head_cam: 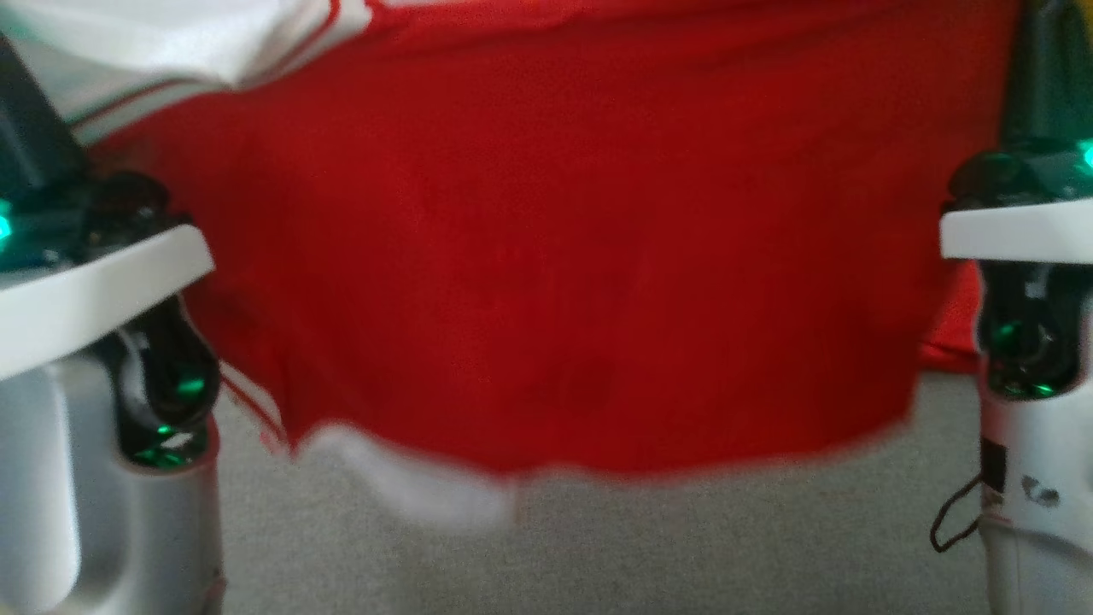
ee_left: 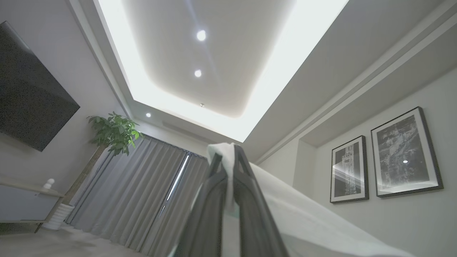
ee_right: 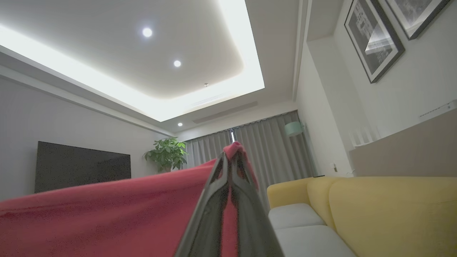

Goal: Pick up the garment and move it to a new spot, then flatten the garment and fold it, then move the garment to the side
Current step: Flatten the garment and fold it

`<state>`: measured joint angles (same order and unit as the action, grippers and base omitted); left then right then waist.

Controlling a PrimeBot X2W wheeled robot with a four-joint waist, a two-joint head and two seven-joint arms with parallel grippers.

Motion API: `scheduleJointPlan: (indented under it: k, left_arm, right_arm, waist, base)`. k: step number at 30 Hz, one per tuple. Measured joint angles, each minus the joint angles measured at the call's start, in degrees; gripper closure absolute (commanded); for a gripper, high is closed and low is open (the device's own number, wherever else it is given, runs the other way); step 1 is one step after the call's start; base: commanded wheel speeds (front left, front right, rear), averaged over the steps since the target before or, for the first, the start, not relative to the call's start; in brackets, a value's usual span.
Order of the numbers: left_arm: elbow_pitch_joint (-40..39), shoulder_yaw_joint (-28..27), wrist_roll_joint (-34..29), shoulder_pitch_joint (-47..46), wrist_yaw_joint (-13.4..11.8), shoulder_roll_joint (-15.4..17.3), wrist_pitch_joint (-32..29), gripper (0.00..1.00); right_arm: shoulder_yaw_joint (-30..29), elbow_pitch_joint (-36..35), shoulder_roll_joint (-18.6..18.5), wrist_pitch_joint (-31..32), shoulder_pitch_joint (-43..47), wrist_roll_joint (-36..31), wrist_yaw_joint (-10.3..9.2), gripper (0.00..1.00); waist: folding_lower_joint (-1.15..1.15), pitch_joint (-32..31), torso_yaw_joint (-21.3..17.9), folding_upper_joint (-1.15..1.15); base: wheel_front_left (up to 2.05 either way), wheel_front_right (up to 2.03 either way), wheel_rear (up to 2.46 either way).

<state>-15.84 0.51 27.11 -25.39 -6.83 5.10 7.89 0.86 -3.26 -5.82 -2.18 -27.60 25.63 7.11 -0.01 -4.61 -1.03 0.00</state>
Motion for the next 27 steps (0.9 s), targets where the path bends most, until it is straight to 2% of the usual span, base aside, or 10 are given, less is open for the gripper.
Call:
scheduleJointPlan:
  k: [4,10,12,17,22,27]
  left_arm:
    - [-5.1,0.8,-1.5,-2.0,-1.2,1.9,-5.1,1.0]
    - [1.6,1.0,-1.1,-5.3,-1.2,4.0,-9.1,1.0]
    - [6.1,0.8,-0.5,-8.0,-0.3,4.9,-10.0,1.0]
    - [20.2,0.1,0.6,-24.2,2.2,6.4,-9.4,1.0]
    - [34.9,-0.5,0.4,-42.0,4.0,7.6,-3.9,1.0]
    - [45.1,-0.4,-0.7,-50.1,6.1,8.2,1.3,1.0]
  right_arm:
    - [-2.7,-6.1,1.7,6.2,1.9,-3.2,0.0,1.0]
    - [-2.8,-4.1,2.1,11.1,0.6,-4.4,0.0,1.0]
    - [-3.6,-0.2,2.3,11.8,-2.4,-2.4,0.0,1.0]
    - [-5.2,13.0,2.3,10.5,-20.1,-7.5,0.0,1.0]
    - [-5.1,27.3,1.9,3.6,-39.0,-11.5,0.0,1.0]
    - [-4.5,39.7,1.1,-4.1,-46.8,-14.3,0.0,1.0]
  waist:
    - [0.0,0.6,-0.5,0.0]
    - [0.01,3.5,-0.9,0.0]
    - [0.01,5.4,-1.1,0.0]
    - [0.04,12.8,-1.1,0.0]
    - [0.05,20.4,-0.4,-0.01]
    - [0.04,25.7,1.0,-0.01]
  base:
    - [0.0,0.0,0.0]
    - [0.0,0.0,0.0]
    - [0.0,0.0,0.0]
    - [0.0,0.0,0.0]
    - [0.0,0.0,0.0]
    - [0.0,0.0,0.0]
